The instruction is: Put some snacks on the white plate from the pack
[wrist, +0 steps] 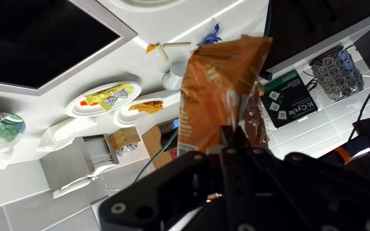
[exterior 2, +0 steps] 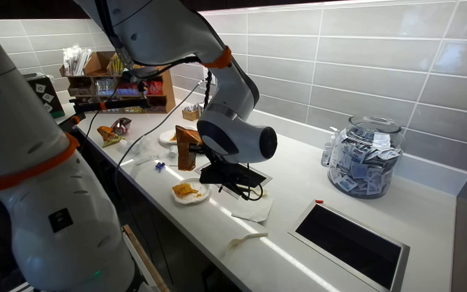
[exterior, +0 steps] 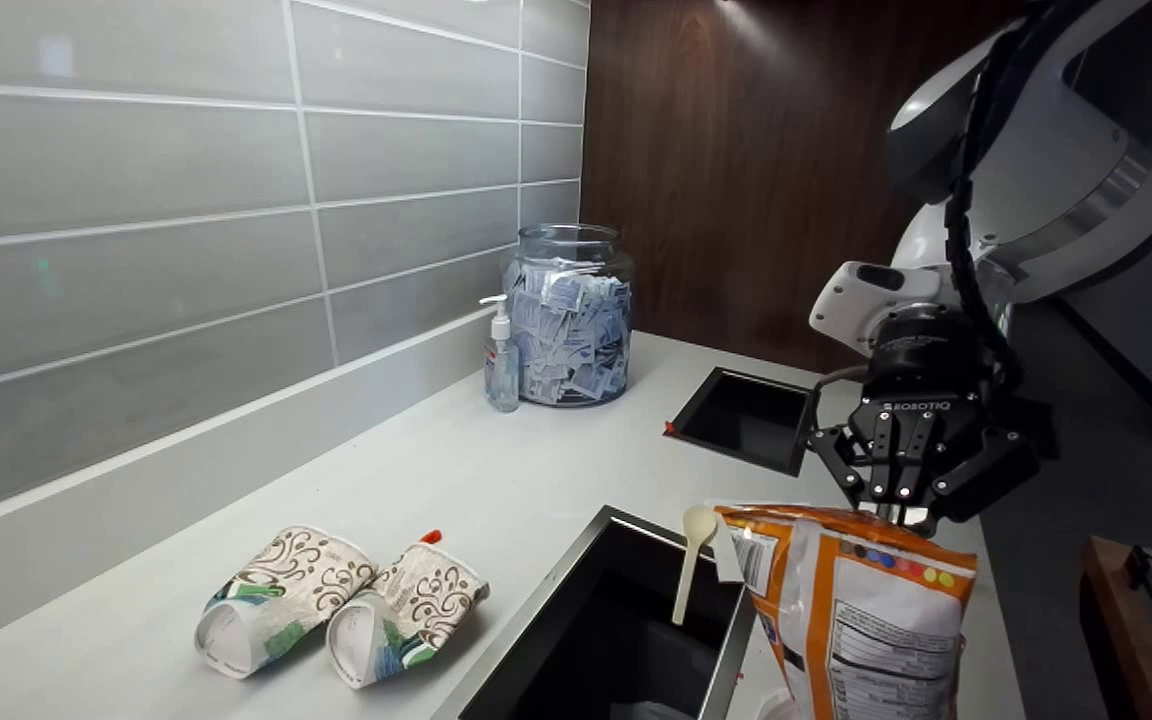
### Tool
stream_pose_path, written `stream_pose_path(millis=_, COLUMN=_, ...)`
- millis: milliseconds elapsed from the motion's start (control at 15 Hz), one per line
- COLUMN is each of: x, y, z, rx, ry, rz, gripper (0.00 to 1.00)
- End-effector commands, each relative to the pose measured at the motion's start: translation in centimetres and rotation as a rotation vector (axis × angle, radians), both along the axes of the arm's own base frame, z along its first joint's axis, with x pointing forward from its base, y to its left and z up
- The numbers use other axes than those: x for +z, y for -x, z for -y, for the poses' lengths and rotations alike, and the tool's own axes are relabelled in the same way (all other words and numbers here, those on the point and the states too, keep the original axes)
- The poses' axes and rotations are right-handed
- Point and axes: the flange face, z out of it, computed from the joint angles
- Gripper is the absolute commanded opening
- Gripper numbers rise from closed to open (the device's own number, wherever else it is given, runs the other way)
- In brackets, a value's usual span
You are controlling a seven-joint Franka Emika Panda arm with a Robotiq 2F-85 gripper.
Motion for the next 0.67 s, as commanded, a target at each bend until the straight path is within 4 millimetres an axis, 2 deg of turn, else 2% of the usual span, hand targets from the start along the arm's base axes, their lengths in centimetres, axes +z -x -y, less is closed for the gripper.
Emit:
stream_pose_path(millis=0, x=0.3, y=0.2, z=-0.1, rx=-0.019, ry=0.019, rz=0.016, gripper=0.00)
stream_pose_path(millis=333, x=1.5, y=0.3, z=-1.2, rx=0.003, ry=0.036, rz=0.007, gripper=0.00)
stream_pose_path(millis=600, x=3.5, y=0.4, z=-2.1, rx=-0.013, ry=0.081, rz=-0.008, gripper=0.00)
